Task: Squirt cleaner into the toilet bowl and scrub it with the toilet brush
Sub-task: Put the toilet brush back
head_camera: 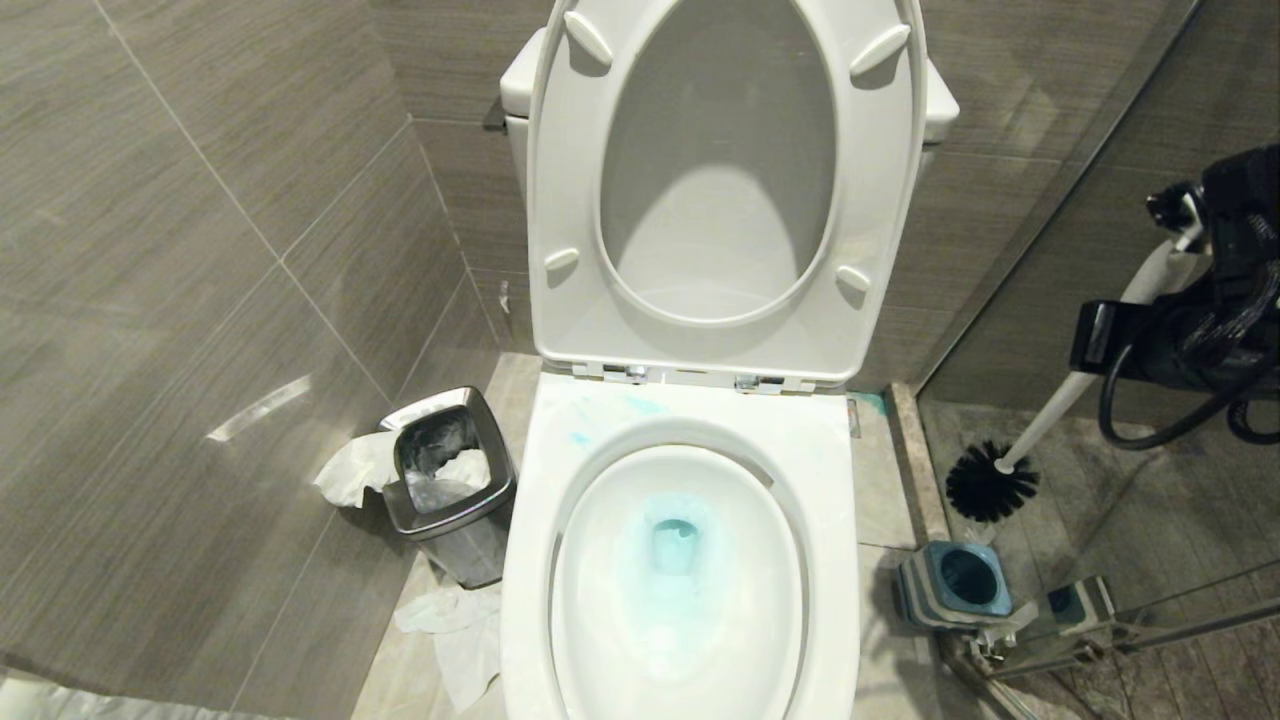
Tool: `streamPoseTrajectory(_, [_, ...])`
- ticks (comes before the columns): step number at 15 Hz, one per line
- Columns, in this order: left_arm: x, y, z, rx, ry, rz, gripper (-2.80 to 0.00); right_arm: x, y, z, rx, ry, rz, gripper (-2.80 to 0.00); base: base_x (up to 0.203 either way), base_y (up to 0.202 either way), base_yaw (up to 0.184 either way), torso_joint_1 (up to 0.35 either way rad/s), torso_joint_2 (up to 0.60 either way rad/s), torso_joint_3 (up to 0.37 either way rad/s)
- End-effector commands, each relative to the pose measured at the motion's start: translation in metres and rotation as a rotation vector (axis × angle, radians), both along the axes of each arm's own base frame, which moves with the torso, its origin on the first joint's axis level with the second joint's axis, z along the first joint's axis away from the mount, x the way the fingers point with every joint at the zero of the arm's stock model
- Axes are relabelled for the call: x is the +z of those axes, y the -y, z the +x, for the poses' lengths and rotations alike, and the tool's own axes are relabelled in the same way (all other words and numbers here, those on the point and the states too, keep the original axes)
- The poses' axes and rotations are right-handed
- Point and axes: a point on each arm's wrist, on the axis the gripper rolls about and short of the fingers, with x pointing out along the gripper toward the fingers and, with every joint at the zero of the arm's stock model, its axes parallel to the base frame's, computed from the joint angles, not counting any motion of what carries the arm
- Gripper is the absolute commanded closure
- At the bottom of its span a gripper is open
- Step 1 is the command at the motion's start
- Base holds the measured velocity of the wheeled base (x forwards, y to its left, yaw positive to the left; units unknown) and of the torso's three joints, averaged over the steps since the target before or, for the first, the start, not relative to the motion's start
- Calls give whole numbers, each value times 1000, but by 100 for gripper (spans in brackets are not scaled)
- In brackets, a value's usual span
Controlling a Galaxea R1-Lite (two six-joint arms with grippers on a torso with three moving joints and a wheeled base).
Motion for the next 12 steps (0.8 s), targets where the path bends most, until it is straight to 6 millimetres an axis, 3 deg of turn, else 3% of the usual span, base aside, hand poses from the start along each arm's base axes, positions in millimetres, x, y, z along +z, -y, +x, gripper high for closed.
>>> streamPoseTrajectory(1, [0,0,0,0,1,0,0,-38,8,12,-31,-42,-12,0,0,0,0,0,0,0])
streamPoseTrajectory(5, [0,0,0,0,0,0,0,-79,17,27,-59,-69,-30,0,0,0,0,0,0,0])
streamPoseTrajectory(12, [0,0,0,0,0,0,0,-126,29,50,-105,-87,-23,0,0,0,0,0,0,0])
